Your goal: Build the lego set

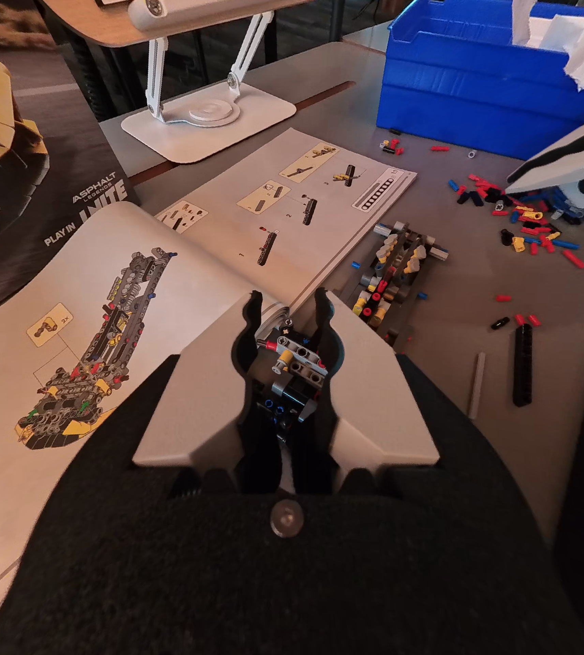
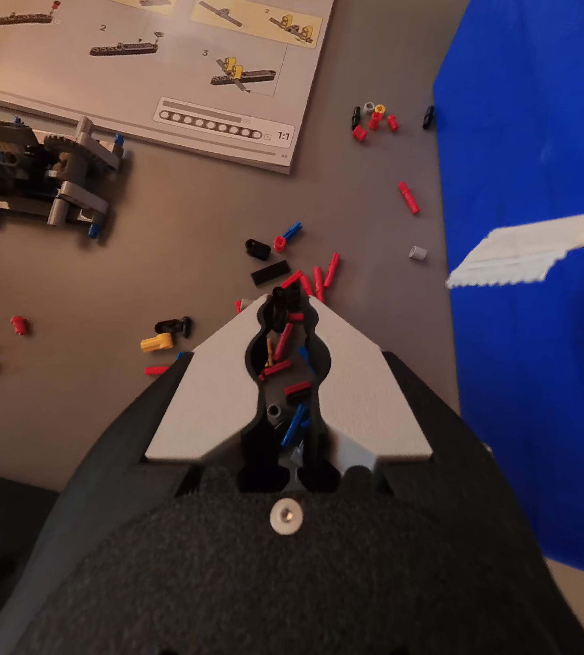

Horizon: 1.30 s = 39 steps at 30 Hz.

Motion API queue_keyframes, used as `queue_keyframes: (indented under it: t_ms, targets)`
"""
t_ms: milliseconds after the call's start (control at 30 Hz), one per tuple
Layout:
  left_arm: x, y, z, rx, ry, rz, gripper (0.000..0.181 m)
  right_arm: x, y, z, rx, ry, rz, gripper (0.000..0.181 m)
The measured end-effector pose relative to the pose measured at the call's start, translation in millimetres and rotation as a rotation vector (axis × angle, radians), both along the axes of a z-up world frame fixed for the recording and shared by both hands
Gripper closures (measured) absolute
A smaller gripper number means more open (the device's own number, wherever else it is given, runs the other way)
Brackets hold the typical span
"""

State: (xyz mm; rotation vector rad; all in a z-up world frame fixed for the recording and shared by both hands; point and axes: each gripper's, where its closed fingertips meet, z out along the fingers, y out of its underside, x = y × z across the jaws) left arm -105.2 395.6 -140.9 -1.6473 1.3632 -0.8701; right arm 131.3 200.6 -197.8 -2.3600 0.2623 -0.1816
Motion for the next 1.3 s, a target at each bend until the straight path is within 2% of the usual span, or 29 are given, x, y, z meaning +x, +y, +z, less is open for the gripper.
queue_keyframes:
  t_ms: [233,333,633,833,900,967,1067,1167,1300]
  targets:
    - [-0.5,-0.5,-1.4,0.008,0.007,-0.002,0.152,7.7,6.7,-5.0,0.003,0.024,-0.028,0.17]
    - [-0.3,-0.7,-0.3,-0.002,-0.001,-0.004,0.152,3.5,8.5,-8.7,0.018,0.086,-0.019,0.17]
    - [1.0,-2.3,-2.6,0.001,0.008,-0.009,0.152,6.5,8.0,-11.9,0.019,0.097,-0.038,0.175]
    - [0.3,-0.6,-1.7,-0.007,0.001,-0.003,0.152,6.4,10.8,17.8,0.095,0.03,-0.023,0.175]
    - [0.6,-0.7,-0.5,-0.006,-0.004,-0.003,0.153,-15.9,17.2,31.5,0.135,0.051,0.079,0.175]
    - [0.9,-1.1,-0.5,-0.003,-0.003,-0.004,0.153,-60.8,23.1,39.3,0.16,0.132,0.268,0.175]
    - [0.6,-1.6,-0.1,0.004,-0.006,-0.001,0.153,-123.3,16.5,29.5,0.099,0.221,0.507,0.174]
    - [0.5,-2.0,0.5,0.008,-0.005,-0.001,0.153,-147.8,5.9,8.2,-0.01,0.224,0.59,0.174]
    - [0.5,-2.9,2.3,0.008,-0.011,-0.003,0.153,-153.6,1.9,-6.1,-0.078,0.177,0.612,0.174]
